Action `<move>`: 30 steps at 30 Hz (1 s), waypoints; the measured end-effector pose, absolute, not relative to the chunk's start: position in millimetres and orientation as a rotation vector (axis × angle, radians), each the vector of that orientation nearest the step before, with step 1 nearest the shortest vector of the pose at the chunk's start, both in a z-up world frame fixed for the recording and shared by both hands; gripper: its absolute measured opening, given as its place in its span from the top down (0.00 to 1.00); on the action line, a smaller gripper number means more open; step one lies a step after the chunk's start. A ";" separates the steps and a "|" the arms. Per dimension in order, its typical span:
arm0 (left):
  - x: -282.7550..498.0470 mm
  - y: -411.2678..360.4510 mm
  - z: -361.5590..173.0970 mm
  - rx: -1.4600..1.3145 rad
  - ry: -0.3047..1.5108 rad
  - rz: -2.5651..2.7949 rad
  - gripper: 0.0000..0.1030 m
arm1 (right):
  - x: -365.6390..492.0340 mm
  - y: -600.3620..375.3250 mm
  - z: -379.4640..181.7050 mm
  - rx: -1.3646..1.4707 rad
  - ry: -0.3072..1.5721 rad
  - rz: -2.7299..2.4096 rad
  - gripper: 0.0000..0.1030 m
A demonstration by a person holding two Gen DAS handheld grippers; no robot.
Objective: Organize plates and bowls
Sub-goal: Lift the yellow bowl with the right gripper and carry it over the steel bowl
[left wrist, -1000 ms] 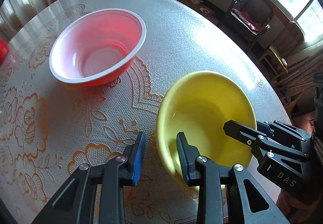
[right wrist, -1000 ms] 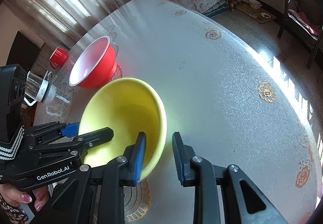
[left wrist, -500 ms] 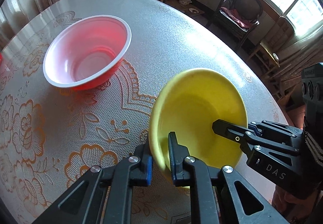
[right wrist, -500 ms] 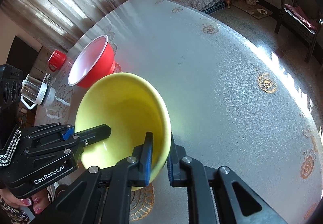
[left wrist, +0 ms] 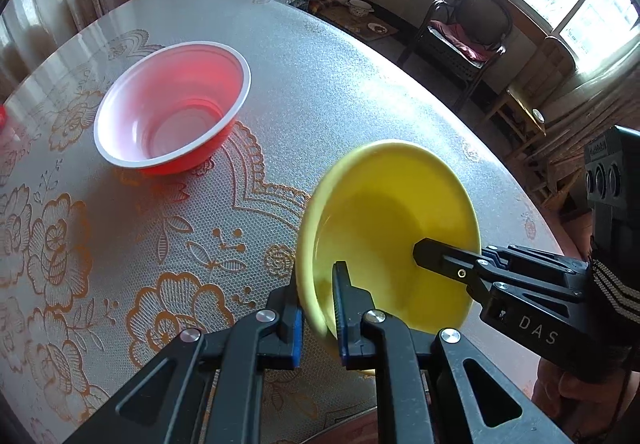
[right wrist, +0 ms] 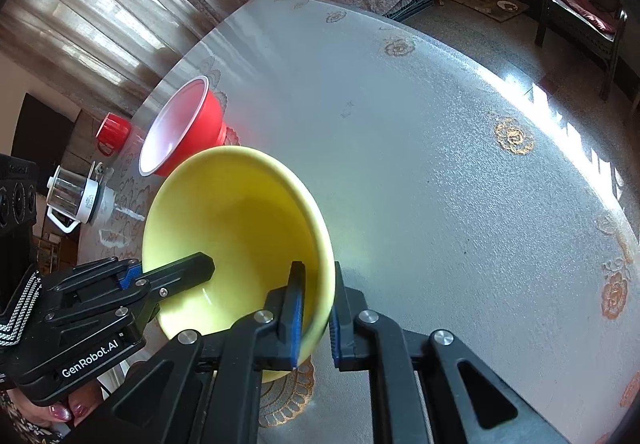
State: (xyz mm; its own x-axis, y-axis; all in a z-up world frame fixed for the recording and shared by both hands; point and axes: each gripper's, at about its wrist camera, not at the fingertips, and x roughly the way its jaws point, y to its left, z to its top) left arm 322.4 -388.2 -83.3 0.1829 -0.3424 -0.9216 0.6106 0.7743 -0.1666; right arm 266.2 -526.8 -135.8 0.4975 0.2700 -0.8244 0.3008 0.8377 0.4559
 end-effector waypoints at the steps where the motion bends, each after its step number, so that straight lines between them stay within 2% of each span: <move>1: 322.5 -388.9 -81.3 0.256 1.210 -0.683 0.88 | 265.8 -526.4 -134.1 0.607 1.066 -0.021 0.91; 30: 232.9 -329.9 -2.6 0.132 1.041 -0.692 0.88 | 197.0 -496.3 -51.3 0.555 0.923 0.018 0.91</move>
